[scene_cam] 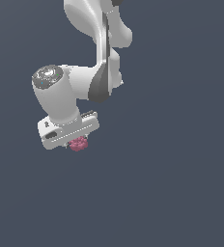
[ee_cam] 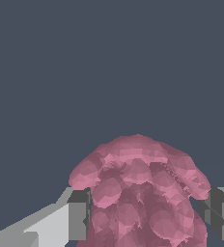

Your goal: Pick up the object and move it to a goal position.

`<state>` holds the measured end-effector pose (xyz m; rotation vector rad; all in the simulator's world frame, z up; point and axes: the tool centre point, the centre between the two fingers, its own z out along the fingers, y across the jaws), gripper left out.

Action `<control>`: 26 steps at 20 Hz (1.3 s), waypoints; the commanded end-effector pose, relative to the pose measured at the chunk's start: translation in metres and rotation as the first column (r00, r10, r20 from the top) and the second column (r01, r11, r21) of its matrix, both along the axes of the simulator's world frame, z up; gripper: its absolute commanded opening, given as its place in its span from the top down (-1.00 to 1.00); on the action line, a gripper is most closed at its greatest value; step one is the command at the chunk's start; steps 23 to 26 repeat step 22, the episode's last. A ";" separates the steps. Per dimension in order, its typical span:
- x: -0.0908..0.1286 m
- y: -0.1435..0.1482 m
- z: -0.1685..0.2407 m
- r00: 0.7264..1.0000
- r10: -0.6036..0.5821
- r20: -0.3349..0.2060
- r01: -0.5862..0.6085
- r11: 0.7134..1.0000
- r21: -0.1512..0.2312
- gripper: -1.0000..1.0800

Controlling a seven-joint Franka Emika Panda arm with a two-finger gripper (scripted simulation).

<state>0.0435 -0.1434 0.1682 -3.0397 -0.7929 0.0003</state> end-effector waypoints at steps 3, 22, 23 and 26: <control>-0.008 -0.013 0.052 1.000 0.000 0.000 0.000 1.000 0.000 1.00; -0.017 -0.041 0.158 1.000 0.000 0.000 0.000 1.000 0.000 1.00; -0.017 -0.041 0.158 1.000 0.000 0.000 0.000 1.000 0.000 1.00; -0.017 -0.041 0.158 1.000 0.000 0.000 0.000 1.000 0.000 1.00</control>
